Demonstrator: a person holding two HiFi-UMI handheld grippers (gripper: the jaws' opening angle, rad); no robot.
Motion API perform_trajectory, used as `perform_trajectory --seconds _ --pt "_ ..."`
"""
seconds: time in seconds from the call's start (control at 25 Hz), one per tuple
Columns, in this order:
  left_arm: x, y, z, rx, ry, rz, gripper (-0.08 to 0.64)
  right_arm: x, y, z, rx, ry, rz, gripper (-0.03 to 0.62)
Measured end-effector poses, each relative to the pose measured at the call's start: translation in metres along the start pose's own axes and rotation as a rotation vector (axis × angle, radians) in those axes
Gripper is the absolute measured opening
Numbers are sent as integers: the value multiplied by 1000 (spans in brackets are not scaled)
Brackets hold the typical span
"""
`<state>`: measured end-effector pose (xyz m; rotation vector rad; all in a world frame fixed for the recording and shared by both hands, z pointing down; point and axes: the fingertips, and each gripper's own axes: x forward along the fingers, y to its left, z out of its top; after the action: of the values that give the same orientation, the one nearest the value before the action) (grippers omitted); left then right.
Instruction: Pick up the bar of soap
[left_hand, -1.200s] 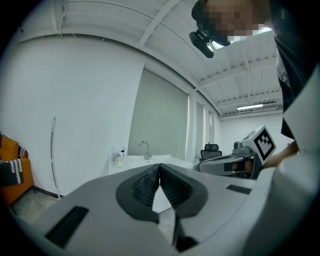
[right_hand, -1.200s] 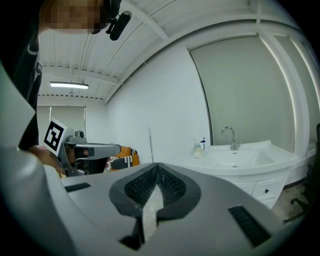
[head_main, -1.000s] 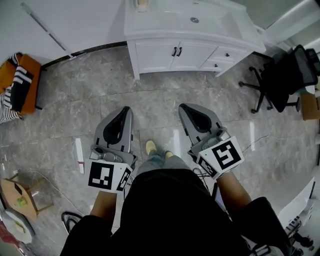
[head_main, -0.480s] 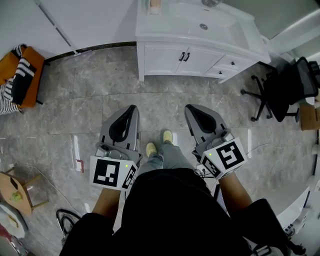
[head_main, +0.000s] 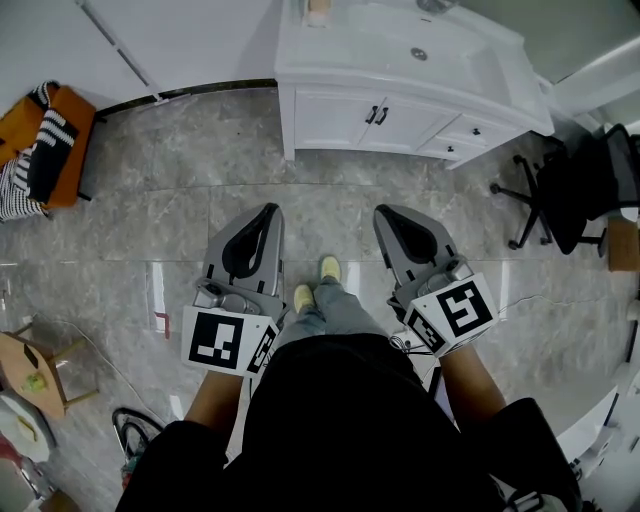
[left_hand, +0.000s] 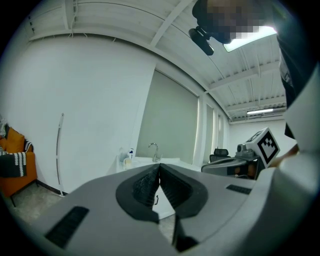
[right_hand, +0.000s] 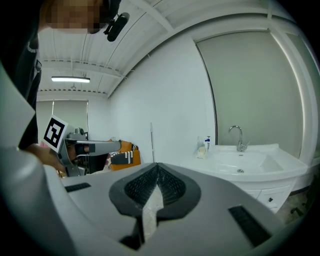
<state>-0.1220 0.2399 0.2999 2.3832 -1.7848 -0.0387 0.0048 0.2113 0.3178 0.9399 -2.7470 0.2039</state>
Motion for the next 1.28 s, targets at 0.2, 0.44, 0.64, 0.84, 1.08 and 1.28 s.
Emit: perform_trajectory --seconds 0.2,0.44,0.64,0.84,1.08,1.28 --pt "34 -11 3 31 17 -6 11 7 -33 2 22 -21 10 6" --pt "81 -26 16 80 33 -20 11 8 -81 7 68 -62 2 6" --pt "117 -44 21 118 61 -45 11 5 -121 5 101 -74 -13 6" --pt "135 -54 20 135 77 -59 11 7 -137 -1 126 -68 -4 6" --pt "141 -57 17 133 76 -71 11 11 -138 -4 124 -68 7 6" --pt "147 -57 19 137 65 -92 11 16 -143 2 122 -78 -7 6"
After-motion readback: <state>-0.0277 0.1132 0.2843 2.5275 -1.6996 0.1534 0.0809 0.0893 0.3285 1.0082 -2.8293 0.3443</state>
